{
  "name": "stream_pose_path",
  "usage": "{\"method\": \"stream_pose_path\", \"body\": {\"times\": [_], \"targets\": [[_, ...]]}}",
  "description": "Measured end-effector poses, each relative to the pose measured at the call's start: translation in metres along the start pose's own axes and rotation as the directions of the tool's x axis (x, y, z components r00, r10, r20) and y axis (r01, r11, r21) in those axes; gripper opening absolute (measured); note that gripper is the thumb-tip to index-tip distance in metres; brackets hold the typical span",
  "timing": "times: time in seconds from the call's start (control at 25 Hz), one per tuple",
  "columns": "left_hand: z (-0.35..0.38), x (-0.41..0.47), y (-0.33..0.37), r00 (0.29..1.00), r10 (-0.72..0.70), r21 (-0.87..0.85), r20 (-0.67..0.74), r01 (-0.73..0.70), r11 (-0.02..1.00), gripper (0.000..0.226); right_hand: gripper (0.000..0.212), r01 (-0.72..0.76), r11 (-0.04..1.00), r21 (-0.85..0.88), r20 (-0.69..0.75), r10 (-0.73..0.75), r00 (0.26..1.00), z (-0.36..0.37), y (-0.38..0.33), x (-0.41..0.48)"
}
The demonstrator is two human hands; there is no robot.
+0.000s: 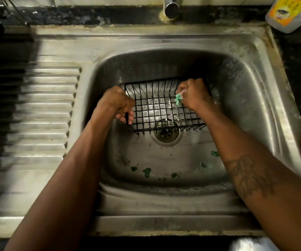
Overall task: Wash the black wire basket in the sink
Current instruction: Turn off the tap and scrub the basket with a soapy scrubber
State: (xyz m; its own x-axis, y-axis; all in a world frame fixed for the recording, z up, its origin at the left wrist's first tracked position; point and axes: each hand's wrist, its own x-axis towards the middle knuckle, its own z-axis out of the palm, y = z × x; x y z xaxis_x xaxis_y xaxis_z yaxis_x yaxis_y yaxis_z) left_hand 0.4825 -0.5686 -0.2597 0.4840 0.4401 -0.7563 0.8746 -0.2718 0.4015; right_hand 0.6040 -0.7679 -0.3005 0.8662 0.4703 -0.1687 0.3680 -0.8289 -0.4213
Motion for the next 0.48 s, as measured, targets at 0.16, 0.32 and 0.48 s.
{"method": "stream_pose_path", "body": {"times": [0.16,0.32,0.48], "targets": [[0.002,-0.002,0.001,0.998,0.029,-0.029,-0.051,-0.03,0.999,0.021,0.017,-0.007,0.997,-0.074,0.273,0.027,0.962,-0.005,0.001,-0.004],[0.001,-0.003,0.0,0.998,0.044,-0.028,-0.047,-0.045,0.999,0.019,0.015,0.043,0.956,-0.292,0.538,0.127,0.833,-0.013,0.002,-0.01],[-0.001,-0.006,0.002,0.999,0.048,0.01,-0.023,-0.048,0.999,0.021,0.014,-0.064,0.98,-0.19,0.019,0.069,0.997,-0.006,-0.003,0.001]]}}
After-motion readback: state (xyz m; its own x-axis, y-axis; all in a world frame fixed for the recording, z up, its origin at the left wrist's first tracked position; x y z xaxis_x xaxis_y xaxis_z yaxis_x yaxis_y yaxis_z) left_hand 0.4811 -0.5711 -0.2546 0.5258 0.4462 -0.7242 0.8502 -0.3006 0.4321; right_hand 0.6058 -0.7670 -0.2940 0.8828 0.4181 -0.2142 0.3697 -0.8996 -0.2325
